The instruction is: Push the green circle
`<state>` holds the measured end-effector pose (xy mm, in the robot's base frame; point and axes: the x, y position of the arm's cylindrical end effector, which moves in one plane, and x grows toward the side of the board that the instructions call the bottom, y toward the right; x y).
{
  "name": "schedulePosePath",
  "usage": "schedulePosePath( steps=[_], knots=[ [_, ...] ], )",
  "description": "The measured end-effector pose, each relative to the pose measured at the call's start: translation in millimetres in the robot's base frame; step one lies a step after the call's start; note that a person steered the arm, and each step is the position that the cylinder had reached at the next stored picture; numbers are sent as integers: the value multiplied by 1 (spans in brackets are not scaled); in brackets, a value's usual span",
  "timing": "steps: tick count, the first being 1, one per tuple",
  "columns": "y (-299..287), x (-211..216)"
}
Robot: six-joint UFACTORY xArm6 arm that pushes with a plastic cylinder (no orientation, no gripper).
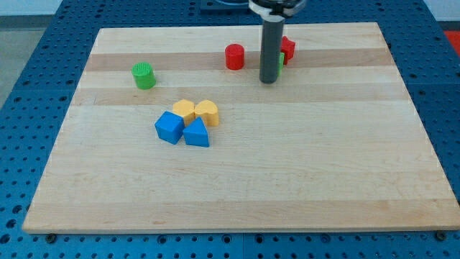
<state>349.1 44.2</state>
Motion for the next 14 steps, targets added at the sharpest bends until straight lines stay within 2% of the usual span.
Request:
schedulePosePath(
  steps=[2,6,7,8,9,11,13,14],
  knots=[
    [-53,4],
    [-201,35],
    [-243,34],
    [-258,20],
    [-252,0],
    [-204,-11],
    [-200,-39],
    [-176,-39]
  ],
)
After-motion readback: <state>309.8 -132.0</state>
